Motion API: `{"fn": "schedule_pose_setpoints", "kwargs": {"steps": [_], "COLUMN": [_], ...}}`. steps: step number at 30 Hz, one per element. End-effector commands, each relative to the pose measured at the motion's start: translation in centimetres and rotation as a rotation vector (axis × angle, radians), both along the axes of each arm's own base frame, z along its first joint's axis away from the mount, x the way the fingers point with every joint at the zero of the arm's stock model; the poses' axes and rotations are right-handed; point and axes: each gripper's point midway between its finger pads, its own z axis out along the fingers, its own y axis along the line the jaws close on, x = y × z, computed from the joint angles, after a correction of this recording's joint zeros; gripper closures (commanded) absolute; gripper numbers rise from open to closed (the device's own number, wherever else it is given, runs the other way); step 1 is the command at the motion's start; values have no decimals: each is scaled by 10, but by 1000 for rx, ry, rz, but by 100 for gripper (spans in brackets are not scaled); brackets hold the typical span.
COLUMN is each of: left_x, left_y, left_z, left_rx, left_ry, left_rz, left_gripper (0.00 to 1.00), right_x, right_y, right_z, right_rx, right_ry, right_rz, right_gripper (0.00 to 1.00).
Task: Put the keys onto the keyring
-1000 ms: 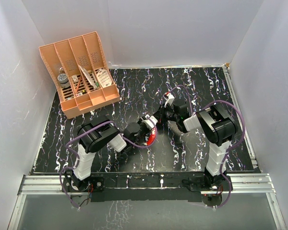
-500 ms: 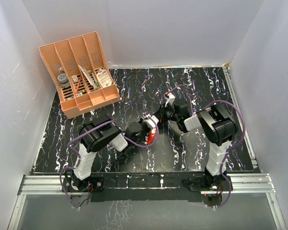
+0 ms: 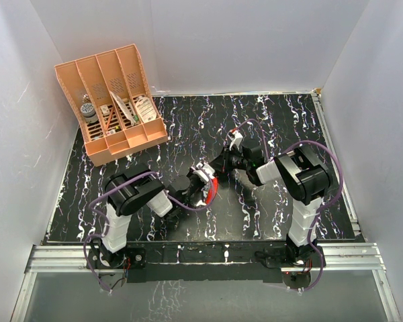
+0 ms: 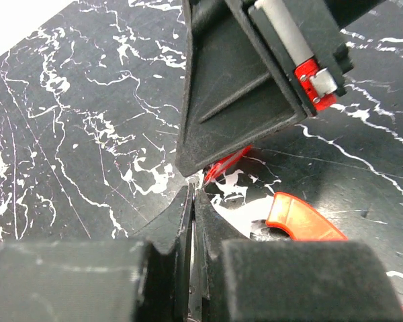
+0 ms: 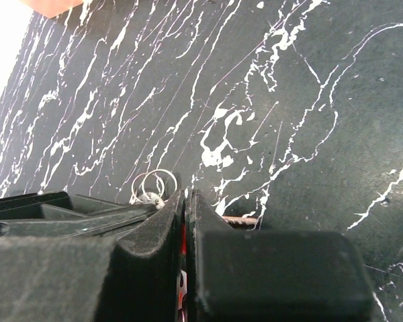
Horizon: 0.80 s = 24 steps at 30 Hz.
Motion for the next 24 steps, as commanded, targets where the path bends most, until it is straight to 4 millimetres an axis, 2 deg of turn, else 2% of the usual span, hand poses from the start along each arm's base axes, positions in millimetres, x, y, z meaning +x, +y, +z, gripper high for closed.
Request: {"fn": "schedule_pose_setpoints", "kwargs": {"steps": [1, 10, 19, 24], "left_x": [-6, -21, -30, -35], "left_y": [-4, 12, 21, 22], "left_z": [61, 104, 162, 193], "left_rx": [-173, -326, -471, -534], "left_ry": [-91, -161, -247, -279], "left_rz": [-22, -24, -33, -55], "left_gripper": [100, 100, 100, 100], "right_x": [19, 6, -21, -34], "right_y": [0, -3, -8, -13], "right_z": [38, 68, 125, 142], "right_rx": [38, 71, 116, 103], "right_ry": [-130, -177, -262, -282], "right_rz": [-30, -19, 17, 27], "right_gripper": [100, 100, 100, 100]}}
